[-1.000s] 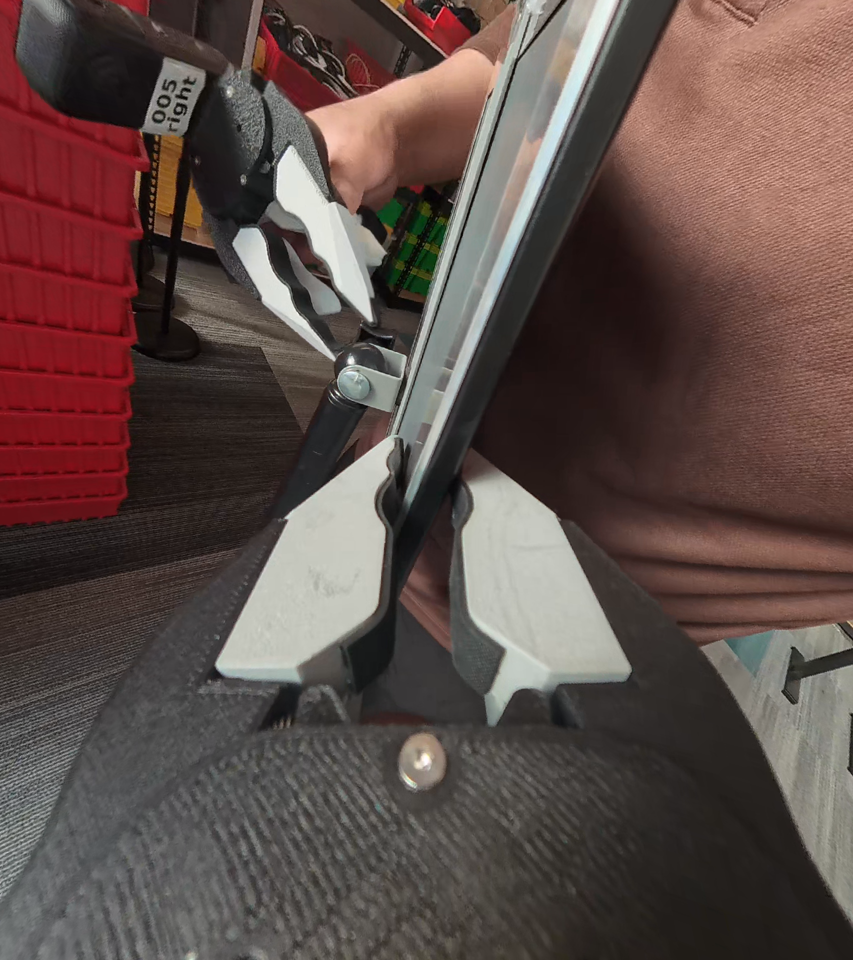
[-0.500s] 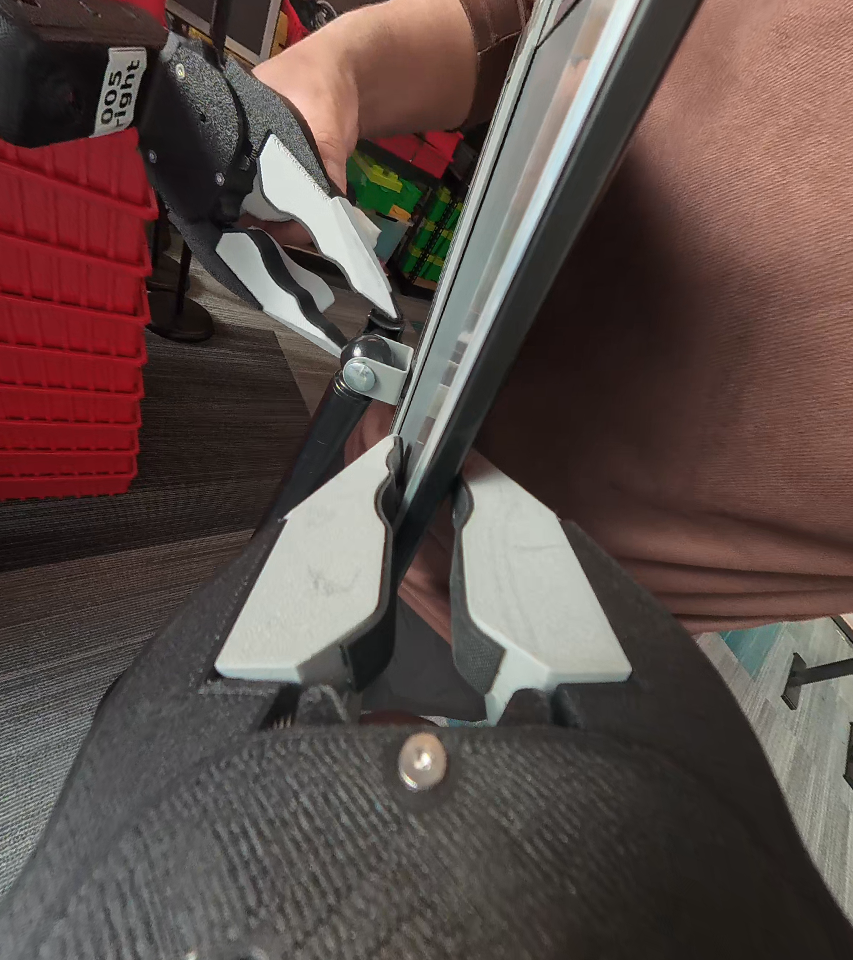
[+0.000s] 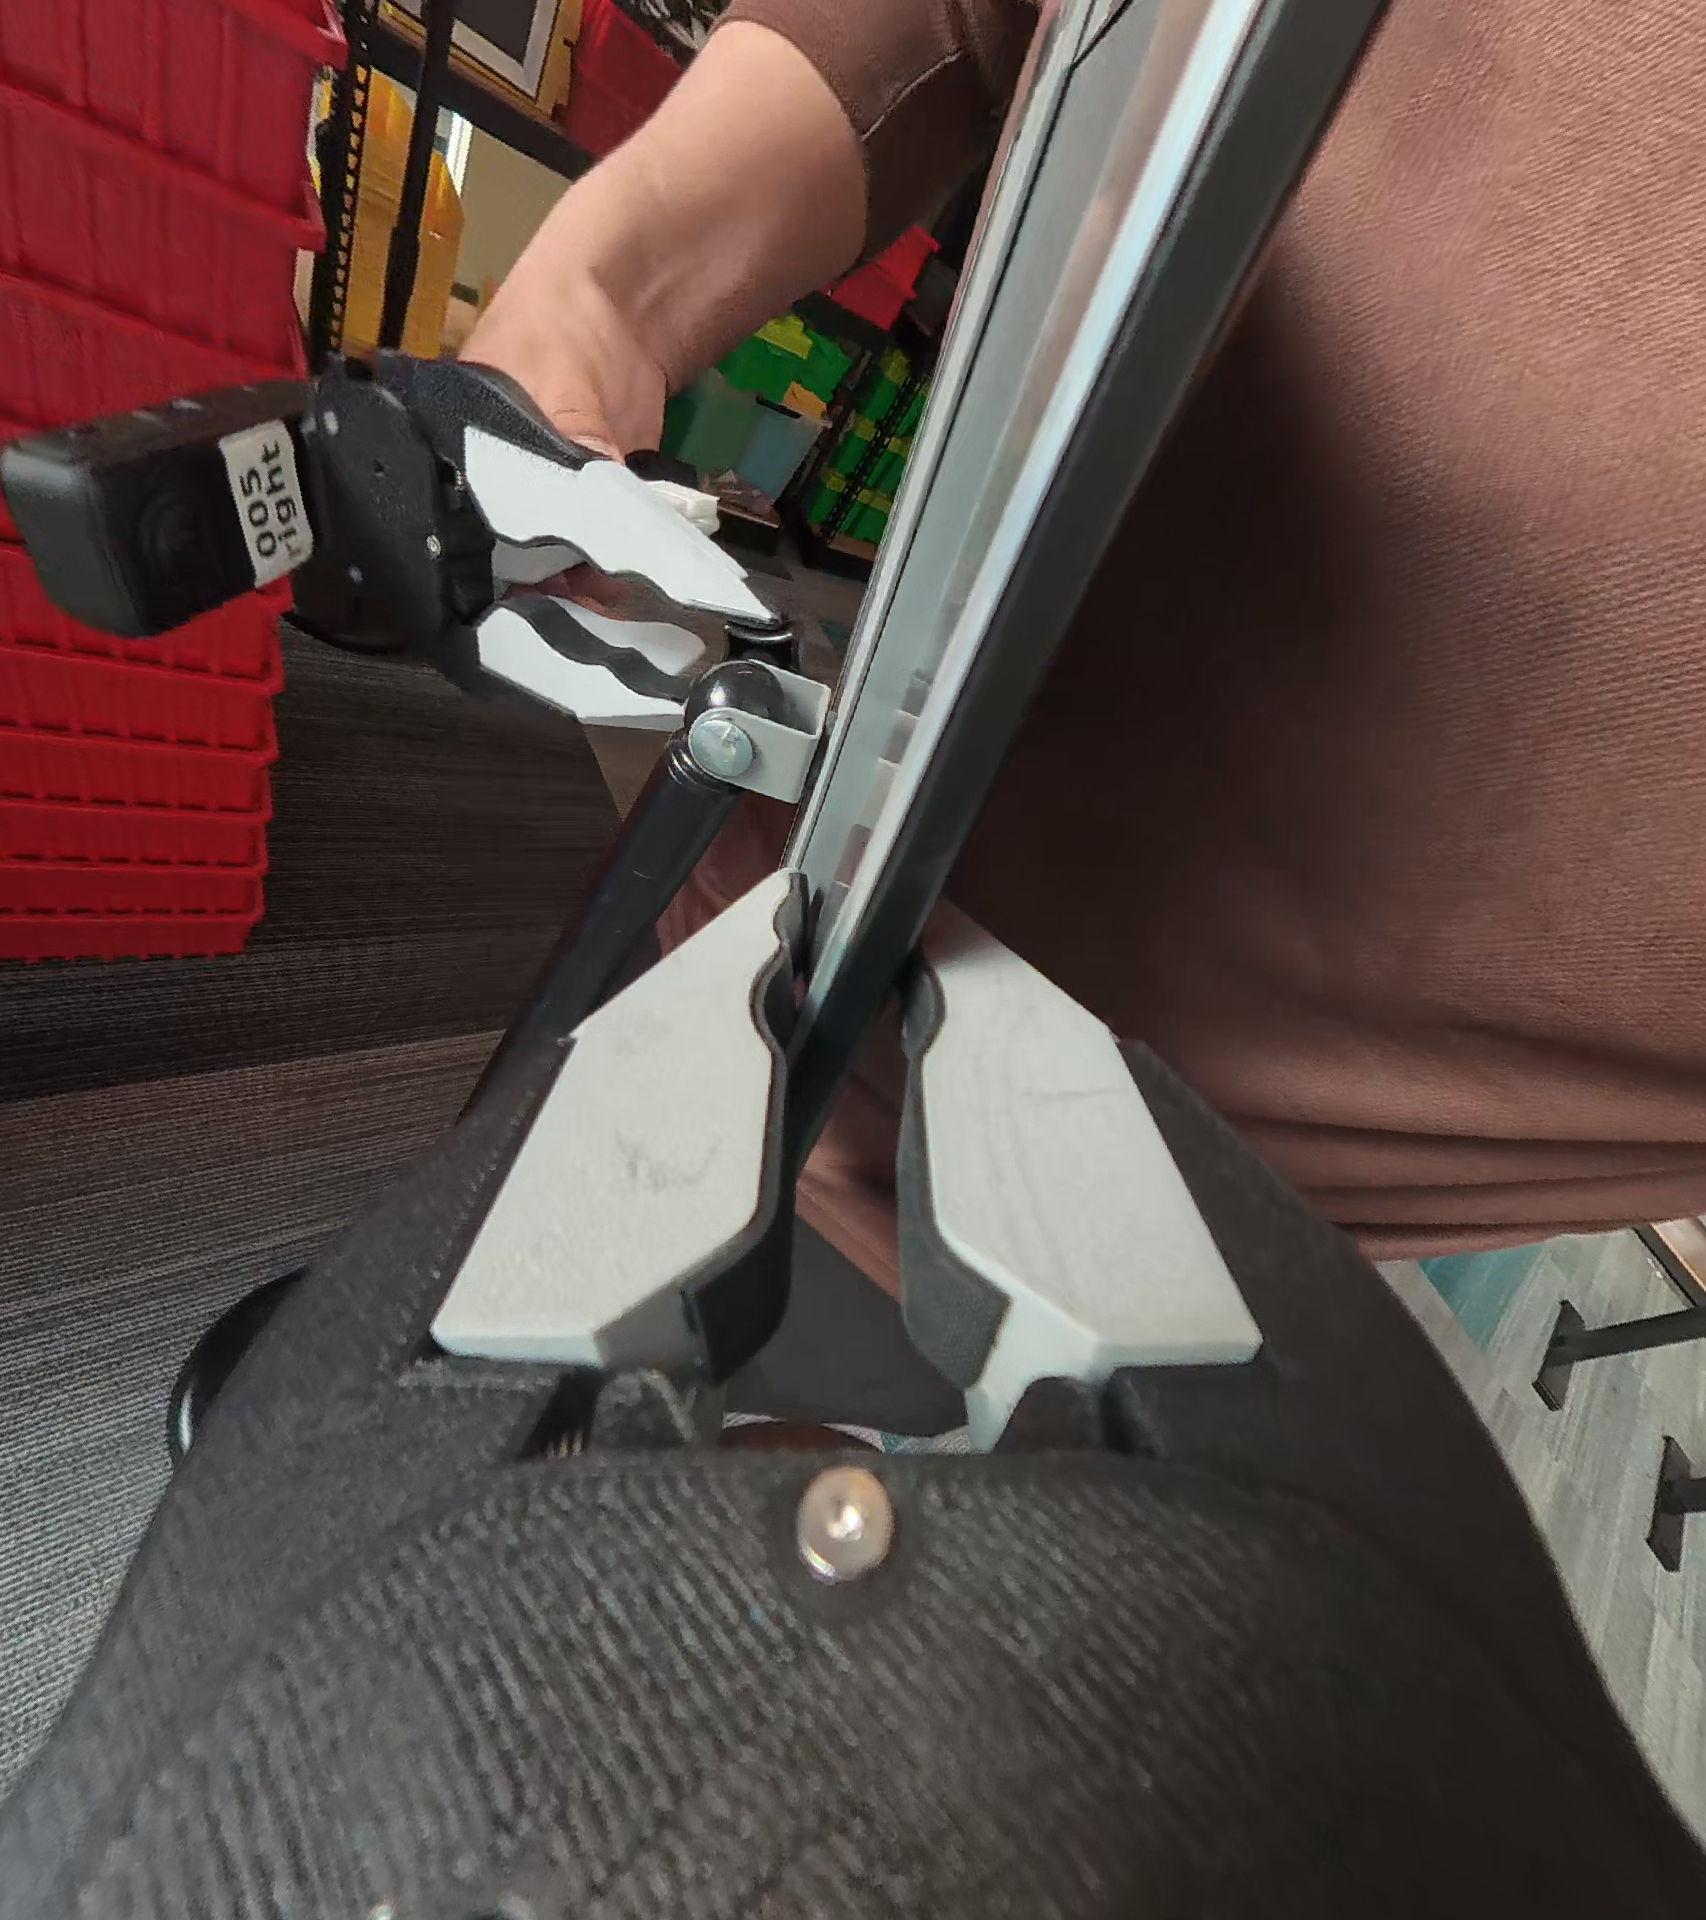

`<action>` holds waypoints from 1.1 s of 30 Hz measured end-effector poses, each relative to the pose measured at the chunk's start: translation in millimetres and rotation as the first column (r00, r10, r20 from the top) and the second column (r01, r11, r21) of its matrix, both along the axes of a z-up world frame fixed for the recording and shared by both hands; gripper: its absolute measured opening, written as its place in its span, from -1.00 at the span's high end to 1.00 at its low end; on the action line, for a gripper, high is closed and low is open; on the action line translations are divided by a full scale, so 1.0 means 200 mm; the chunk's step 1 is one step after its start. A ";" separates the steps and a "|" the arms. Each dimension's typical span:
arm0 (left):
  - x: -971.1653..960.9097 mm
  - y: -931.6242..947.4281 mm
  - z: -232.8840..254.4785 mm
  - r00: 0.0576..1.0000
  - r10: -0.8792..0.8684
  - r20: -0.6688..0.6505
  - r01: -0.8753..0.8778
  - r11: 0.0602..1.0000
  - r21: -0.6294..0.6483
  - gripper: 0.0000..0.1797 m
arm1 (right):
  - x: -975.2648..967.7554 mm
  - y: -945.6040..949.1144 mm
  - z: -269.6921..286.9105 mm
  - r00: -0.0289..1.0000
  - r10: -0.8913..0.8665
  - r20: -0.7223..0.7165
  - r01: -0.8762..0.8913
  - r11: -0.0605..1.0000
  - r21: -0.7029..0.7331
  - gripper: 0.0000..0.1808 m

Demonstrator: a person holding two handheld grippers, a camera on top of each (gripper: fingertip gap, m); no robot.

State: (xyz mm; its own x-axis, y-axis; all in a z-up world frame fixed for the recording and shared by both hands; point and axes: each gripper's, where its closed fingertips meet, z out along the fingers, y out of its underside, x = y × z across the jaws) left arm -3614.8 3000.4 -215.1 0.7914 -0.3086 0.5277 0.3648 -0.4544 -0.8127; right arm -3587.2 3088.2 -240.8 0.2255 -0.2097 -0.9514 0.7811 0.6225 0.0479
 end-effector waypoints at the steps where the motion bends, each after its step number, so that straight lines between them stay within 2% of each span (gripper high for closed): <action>1: 0.00 0.00 0.00 1.000 -0.004 0.002 0.004 1.000 -0.004 0.83 | 0.00 0.00 0.00 0.998 -0.001 0.058 0.003 0.999 -0.034 0.71; 8: 0.00 -0.01 0.00 0.999 -0.009 0.034 0.009 1.000 -0.020 0.83 | 0.00 -0.02 0.02 0.912 0.056 0.407 0.049 0.968 -0.245 0.67; 10: 0.00 -0.01 0.00 0.999 -0.011 0.038 0.012 1.000 -0.025 0.83 | -0.01 -0.02 0.02 0.884 0.072 0.461 0.064 0.960 -0.271 0.66; 12: -0.02 -0.01 0.00 0.999 -0.003 0.036 0.004 1.000 -0.030 0.83 | -0.03 -0.02 0.02 0.932 0.026 0.362 0.061 0.972 -0.228 0.67; 14: -0.02 0.01 0.00 0.999 -0.003 0.034 0.003 1.000 -0.026 0.83 | -0.06 -0.01 -0.02 0.994 -0.060 0.093 0.069 0.993 -0.092 0.69; 15: -0.01 0.01 0.00 1.000 -0.011 0.027 0.011 1.000 -0.021 0.83 | -0.09 0.00 -0.04 0.993 -0.098 -0.067 0.099 0.995 0.005 0.68; 17: -0.02 0.02 0.00 1.000 -0.012 0.015 0.012 1.000 -0.020 0.83 | -0.14 0.02 -0.01 0.934 -0.112 -0.339 0.164 0.978 0.128 0.55; 20: -0.02 0.02 0.00 1.000 -0.008 0.010 0.009 1.000 -0.022 0.83 | -0.10 0.03 0.03 0.811 -0.015 -0.585 0.200 0.947 0.252 0.51; 22: -0.02 0.03 0.00 1.000 -0.008 0.010 0.008 1.000 -0.020 0.83 | -0.07 0.03 0.01 0.757 0.069 -0.650 0.205 0.920 0.336 0.52; 24: -0.02 0.03 0.00 1.000 -0.009 0.007 0.009 1.000 -0.019 0.83 | -0.02 0.02 -0.02 0.752 0.117 -0.648 0.184 0.908 0.377 0.52; 26: -0.02 0.03 0.00 1.000 -0.011 0.002 0.011 1.000 -0.021 0.83 | 0.02 0.02 -0.06 0.738 0.180 -0.650 0.154 0.893 0.422 0.61; 29: -0.01 0.02 0.00 1.000 -0.009 -0.006 0.009 1.000 -0.024 0.83 | 0.04 0.01 -0.08 0.708 0.211 -0.674 0.152 0.887 0.437 0.65; 33: -0.01 0.02 0.00 1.000 -0.006 -0.007 0.005 1.000 -0.024 0.83 | 0.04 -0.01 -0.07 0.780 0.147 -0.608 0.134 0.911 0.391 0.65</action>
State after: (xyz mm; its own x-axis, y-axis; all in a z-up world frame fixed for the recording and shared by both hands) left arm -3617.2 3003.5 -216.0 0.7935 -0.3004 0.5293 0.3565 -0.4755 -0.8043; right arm -3579.6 3086.8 -254.6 -0.4335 0.2096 -0.8765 0.7219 0.6629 -0.1985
